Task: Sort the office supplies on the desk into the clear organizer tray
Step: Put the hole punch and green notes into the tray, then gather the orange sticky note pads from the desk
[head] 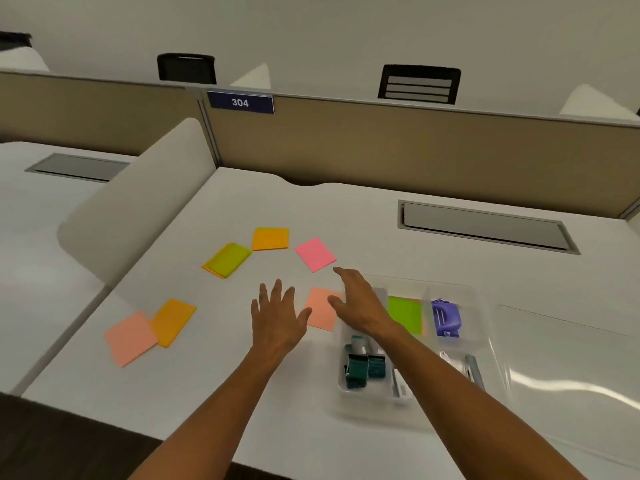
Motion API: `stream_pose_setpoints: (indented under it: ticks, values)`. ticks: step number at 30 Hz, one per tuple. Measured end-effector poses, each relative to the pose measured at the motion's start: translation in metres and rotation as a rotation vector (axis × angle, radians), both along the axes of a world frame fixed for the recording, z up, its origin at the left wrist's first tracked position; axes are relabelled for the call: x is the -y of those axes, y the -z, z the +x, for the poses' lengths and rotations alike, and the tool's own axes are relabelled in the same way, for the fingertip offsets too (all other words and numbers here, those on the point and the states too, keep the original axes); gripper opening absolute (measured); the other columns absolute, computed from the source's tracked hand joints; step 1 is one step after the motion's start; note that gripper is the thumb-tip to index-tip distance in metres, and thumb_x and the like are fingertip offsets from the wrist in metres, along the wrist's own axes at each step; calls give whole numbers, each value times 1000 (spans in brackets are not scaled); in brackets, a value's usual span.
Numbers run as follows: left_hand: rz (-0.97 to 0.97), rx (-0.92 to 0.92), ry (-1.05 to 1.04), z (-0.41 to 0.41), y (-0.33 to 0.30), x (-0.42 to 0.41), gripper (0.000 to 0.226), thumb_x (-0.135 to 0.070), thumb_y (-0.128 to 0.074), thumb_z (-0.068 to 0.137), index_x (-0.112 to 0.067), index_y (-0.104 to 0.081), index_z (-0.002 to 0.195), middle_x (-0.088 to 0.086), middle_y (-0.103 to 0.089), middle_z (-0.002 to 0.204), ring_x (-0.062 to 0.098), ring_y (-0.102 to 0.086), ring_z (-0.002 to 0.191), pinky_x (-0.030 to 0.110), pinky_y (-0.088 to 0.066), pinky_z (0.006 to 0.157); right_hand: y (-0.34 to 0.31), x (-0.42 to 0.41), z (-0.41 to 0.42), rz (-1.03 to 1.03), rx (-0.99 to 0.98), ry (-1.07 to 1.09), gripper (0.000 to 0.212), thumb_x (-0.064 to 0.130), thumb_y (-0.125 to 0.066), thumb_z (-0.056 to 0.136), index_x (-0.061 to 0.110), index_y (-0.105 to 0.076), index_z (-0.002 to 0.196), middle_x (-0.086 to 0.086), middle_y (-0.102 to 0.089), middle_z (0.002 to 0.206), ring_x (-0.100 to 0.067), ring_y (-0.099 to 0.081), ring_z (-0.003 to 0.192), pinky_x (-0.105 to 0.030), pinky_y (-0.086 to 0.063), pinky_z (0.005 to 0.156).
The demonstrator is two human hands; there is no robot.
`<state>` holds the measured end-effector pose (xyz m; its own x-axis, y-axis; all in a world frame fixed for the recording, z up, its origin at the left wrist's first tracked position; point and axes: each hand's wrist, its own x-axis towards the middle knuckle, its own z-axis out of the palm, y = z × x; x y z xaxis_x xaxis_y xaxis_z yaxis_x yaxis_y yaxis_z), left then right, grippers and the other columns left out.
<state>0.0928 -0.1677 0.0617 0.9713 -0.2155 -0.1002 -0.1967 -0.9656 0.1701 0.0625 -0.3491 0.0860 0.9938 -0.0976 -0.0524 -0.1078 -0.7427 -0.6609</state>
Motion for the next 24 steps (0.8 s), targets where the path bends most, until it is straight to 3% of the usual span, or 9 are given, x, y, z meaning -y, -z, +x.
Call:
stream_pose_setpoints:
  ticks: [8, 15, 19, 24]
  values:
    - [-10, -63, -134, 8, 19, -79, 76, -67, -37, 89, -23, -25, 150, 6, -8, 162, 34, 0, 148, 53, -14, 117, 25, -64, 8, -40, -218, -102, 72, 36, -55, 95, 14, -18, 154, -7, -20, 160, -25, -24, 145, -38, -23, 116]
    - [-38, -97, -292, 20, 36, -152, 89, -75, -35, 85, -23, -11, 153, 9, 17, 160, 39, 17, 145, 57, -3, 116, 45, -77, 24, -198, -325, -6, 69, 30, -51, 96, 12, -17, 154, -12, -3, 163, -32, -1, 150, -44, -10, 121]
    - [-64, -69, -432, 35, 39, -191, 97, -76, -36, 82, -18, -6, 153, 12, 15, 160, 44, 15, 144, 62, -3, 114, 50, -81, 35, -280, -470, 67, 73, 20, -48, 93, 14, -9, 154, -16, 10, 162, -44, 10, 146, -49, -5, 120]
    - [-92, -177, -690, 51, 47, -234, 101, -79, -39, 79, -22, 1, 153, 18, 15, 159, 60, 7, 138, 68, -5, 110, 59, -90, 39, -359, -575, 63, 72, 20, -42, 95, 9, 0, 154, -17, 18, 160, -41, 15, 146, -54, -3, 119]
